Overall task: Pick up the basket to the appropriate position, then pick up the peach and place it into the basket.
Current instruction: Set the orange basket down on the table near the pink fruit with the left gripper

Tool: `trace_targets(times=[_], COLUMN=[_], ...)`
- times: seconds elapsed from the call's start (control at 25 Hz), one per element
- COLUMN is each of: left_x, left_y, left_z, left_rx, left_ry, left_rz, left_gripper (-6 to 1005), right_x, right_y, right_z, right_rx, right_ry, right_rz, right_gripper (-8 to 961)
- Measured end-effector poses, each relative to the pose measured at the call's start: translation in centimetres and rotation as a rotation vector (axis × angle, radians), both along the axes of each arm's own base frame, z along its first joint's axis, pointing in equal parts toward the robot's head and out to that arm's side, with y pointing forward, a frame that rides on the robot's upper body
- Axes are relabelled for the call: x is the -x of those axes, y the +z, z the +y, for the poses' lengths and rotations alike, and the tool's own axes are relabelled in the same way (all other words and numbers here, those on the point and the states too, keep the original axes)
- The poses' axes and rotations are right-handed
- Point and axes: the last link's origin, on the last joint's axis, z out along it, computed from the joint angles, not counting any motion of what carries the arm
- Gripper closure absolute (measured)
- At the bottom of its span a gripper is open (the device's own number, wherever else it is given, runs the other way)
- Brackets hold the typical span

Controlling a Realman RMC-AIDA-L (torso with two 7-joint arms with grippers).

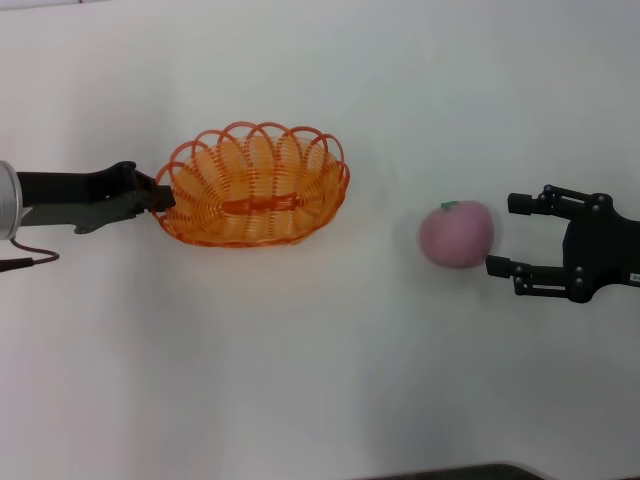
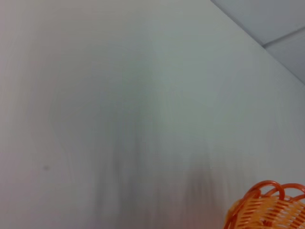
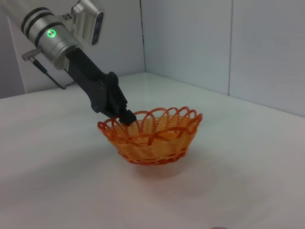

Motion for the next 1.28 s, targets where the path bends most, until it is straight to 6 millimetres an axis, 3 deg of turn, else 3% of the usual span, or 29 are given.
trace_targets(times=[0.92,1.16,1.28], left_x=[-0.3,-0.7,-0.4], left_y=[0.2,0.3,0.6], left_z=[-0.4,-1.1,-1.5], left_rx=[0.015,0.034,0.027], left_ry=[-0.012,-0.039,-0.033], left_rz=[-0.044,-0.102,-0.124], left_gripper=[931,716,555], right_x=[0.1,0.1,0.1], right_y=[-0.1,-0.1,-0.1], right_z=[0.0,0.0,0.0], right_rx=[0.003,0.004,0.005], right_ry=[0.002,0.002,0.003], right_rz=[-0.001,-0.001,-0.001], right_gripper=[97,97,97])
